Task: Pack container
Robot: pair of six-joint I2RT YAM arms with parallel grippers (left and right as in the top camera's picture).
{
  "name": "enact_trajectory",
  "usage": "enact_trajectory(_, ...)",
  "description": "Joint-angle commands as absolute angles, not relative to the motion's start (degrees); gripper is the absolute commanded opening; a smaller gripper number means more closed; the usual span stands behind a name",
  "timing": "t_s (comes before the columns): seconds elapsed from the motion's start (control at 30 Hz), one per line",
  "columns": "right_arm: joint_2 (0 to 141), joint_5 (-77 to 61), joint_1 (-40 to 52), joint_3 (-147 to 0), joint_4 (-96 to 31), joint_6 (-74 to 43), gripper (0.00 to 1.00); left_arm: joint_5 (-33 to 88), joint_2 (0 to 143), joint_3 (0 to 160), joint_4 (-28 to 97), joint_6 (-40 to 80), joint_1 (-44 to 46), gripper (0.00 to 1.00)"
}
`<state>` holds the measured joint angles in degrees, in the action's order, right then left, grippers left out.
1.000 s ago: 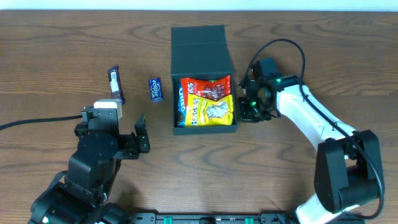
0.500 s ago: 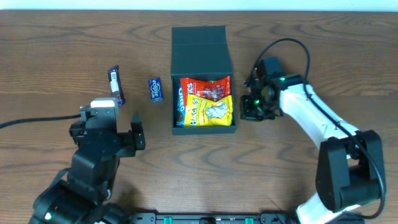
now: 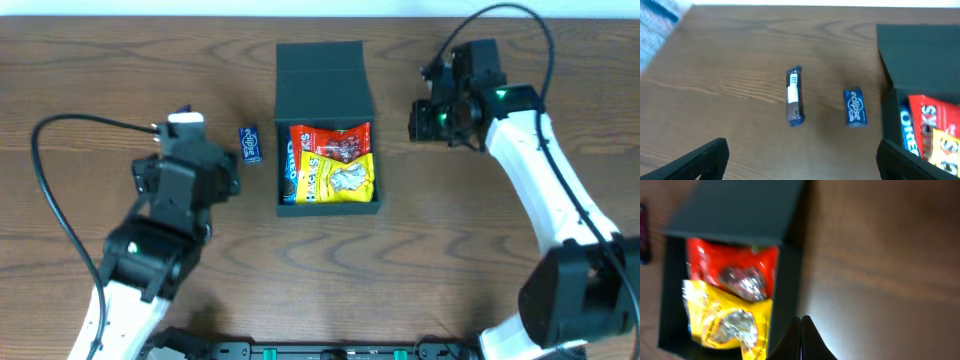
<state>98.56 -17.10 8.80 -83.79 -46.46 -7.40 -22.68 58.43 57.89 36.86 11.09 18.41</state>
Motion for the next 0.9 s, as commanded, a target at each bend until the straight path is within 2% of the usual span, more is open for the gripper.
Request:
enact_trajectory(0.0,95.0,-17.4,8.5,-85.7,-43.7,-0.4,0.1,-14.8,61.3,58.6,35.5,10.8,11.1,0.95)
enact_trajectory(0.07,93.5,-17.9,8.5,-85.7,-38.5,1.0,0.19,-12.0,64.3,58.6,34.9,8.6,6.0,0.95)
enact_trajectory(0.1,92.7,-19.0,8.6,-85.7,-34.8,1.0,0.37,-9.6,66.9,58.6,34.3,6.5,3.0,0.95)
enact_trajectory(0.13,92.4,-20.3,8.6,-85.7,-32.8,1.0,0.49,-7.9,68.9,58.6,33.5,5.3,1.3,0.96)
enact_trajectory(0.2,92.2,-23.3,8.5,-85.7,-30.3,1.0,0.6,-5.2,72.9,58.6,31.0,4.6,-1.0,0.97)
enact_trajectory(0.27,92.2,-26.4,8.5,-85.7,-29.6,1.0,0.83,-4.3,76.3,58.6,28.3,3.6,-2.2,0.98)
enact_trajectory(0.3,92.2,-28.2,8.5,-85.7,-29.6,1.0,0.92,-4.4,78.8,58.6,26.4,2.0,-2.5,0.98)
enact_trajectory(0.33,92.2,-30.7,8.6,-85.7,-29.7,2.1,0.96,-4.2,81.0,58.6,24.6,0.8,-2.6,0.97)
enact_trajectory(0.5,92.2,-43.5,9.0,-85.7,-33.9,16.7,0.96,-2.6,92.0,58.6,15.0,-3.8,-3.2,0.96)
enact_trajectory(0.7,90.4,-46.1,8.9,-85.7,-41.9,27.6,0.99,3.1,101.4,58.6,7.6,-4.7,-6.1,1.0)
enact_trajectory(0.73,90.0,-45.6,8.9,-85.7,-42.0,27.9,0.99,3.3,102.6,58.6,6.8,-4.7,-6.4,0.94)
enact_trajectory(0.87,89.2,-44.8,8.9,-85.7,-41.9,27.9,0.99,3.3,106.2,58.6,4.6,-4.7,-6.8,0.88)
